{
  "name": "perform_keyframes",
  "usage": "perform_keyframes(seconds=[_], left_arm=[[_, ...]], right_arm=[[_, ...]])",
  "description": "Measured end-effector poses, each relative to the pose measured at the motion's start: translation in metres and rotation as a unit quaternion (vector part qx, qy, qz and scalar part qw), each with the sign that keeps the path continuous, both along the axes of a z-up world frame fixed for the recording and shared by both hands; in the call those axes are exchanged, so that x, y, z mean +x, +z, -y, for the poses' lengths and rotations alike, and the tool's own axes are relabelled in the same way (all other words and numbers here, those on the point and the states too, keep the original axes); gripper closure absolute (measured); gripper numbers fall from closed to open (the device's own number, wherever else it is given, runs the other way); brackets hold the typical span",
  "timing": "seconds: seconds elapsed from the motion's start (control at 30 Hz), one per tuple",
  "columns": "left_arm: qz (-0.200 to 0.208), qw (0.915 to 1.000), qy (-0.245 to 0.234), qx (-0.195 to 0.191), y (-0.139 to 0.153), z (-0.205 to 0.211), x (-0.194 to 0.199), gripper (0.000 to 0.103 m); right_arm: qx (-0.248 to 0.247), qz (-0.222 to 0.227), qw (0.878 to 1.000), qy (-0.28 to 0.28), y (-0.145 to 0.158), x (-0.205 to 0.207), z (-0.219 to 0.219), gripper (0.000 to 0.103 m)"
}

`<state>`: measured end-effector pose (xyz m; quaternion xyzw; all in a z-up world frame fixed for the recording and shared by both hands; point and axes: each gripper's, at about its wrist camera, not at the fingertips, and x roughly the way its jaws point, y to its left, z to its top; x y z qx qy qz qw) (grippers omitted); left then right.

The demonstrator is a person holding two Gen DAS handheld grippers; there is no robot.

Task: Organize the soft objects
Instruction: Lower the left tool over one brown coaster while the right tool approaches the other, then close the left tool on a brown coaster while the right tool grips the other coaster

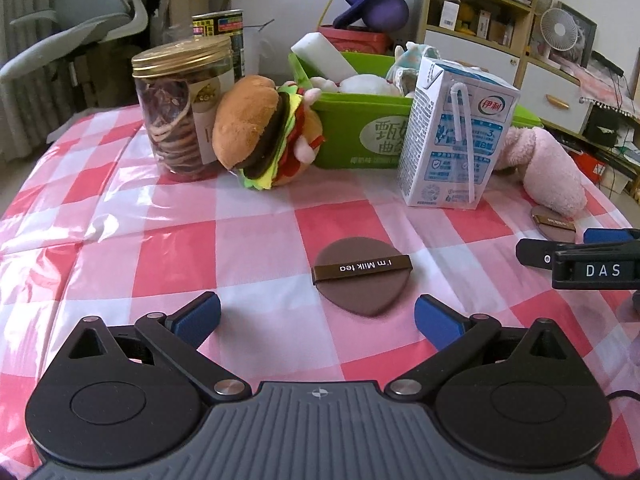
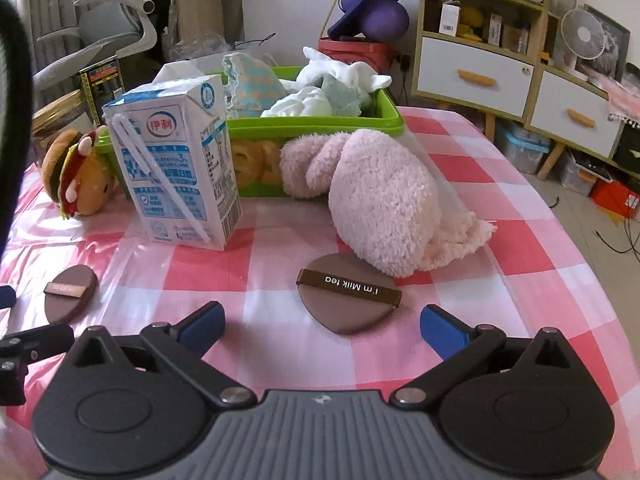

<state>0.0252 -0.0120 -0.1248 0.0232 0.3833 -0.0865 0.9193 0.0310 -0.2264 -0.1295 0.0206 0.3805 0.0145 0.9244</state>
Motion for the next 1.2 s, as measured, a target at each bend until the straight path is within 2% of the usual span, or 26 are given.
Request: perform_keyframes(seconds=[0.47, 0.67, 0.77, 0.93, 1.1, 1.2], left_arm=[[-0.018, 0.9998, 0.001, 0.003, 0.003, 0.002, 0.010, 0.006], [-0.012, 0.9999, -0.003, -0.001, 0.006, 0.003, 0.011, 0.019], [-0.009, 0.9999, -0.008, -0.003, 0.008, 0.004, 0.011, 0.027], [-0.007, 0.9999, -0.011, -0.009, 0.010, 0.003, 0.011, 0.042], [-0.008, 0.9998, -0.009, -0.014, 0.011, 0.001, 0.013, 0.053], [-0.009, 0.9998, -0.007, -0.018, 0.012, -0.001, 0.014, 0.054]], right_arm=[[-0.002, -0.020, 1.000, 0.002, 0.003, 0.010, 0.005, 0.017], [0.000, -0.023, 1.000, -0.010, 0.004, 0.015, 0.012, 0.022], [0.000, -0.019, 1.000, -0.011, 0.005, 0.015, 0.012, 0.032], [0.000, -0.014, 1.000, 0.000, 0.009, 0.014, 0.008, 0.054], [0.002, -0.011, 1.000, 0.008, 0.012, 0.014, 0.005, 0.072], [0.005, -0.012, 1.000, 0.010, 0.013, 0.013, 0.005, 0.074]])
